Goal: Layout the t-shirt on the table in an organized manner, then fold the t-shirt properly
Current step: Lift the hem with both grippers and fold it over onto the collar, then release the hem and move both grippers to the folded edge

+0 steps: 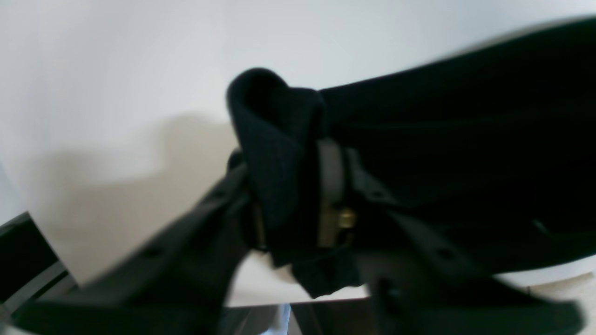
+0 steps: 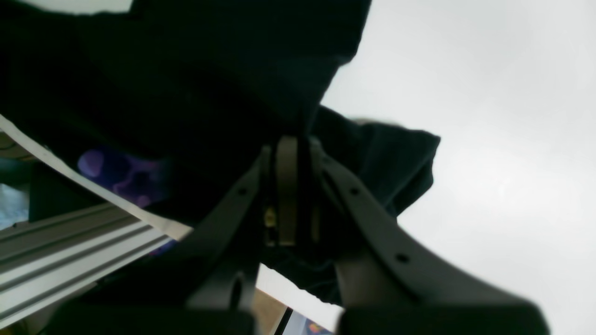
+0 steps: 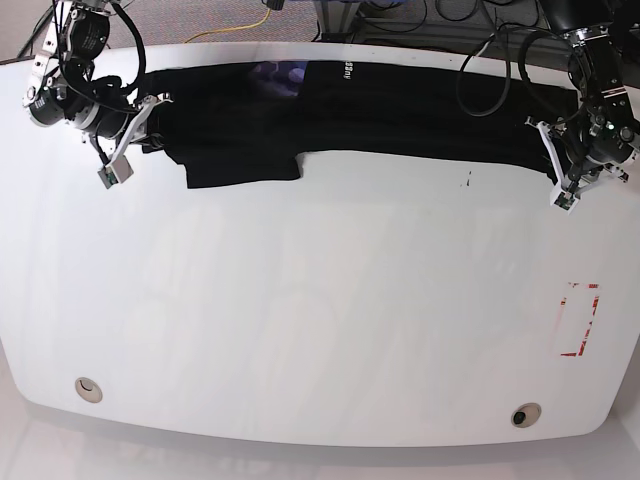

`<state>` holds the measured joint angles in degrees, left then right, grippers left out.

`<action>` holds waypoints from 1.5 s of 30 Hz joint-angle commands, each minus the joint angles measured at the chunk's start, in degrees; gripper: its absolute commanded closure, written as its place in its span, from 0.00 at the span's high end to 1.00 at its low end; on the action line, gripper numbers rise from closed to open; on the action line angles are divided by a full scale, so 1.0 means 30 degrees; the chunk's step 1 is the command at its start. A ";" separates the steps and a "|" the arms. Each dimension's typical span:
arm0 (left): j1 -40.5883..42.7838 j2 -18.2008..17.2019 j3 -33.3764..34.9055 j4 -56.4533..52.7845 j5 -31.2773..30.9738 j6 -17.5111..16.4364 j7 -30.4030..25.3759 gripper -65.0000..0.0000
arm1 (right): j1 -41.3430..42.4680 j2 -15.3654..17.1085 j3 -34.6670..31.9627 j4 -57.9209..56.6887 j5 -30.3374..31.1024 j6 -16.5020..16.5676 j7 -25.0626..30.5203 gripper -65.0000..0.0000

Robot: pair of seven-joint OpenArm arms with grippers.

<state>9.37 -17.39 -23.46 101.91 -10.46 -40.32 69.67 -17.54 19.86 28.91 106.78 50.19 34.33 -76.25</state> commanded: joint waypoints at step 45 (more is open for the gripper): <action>-0.1906 -0.1604 -0.0369 0.0976 -0.1510 0.0105 -0.0117 0.92 | 0.1700 0.0370 0.0020 0.1666 0.0221 -0.1640 0.2310 0.82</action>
<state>4.97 -20.95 -24.10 102.74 -15.07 -40.07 69.67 -13.47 21.47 28.84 110.80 49.76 28.95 -70.35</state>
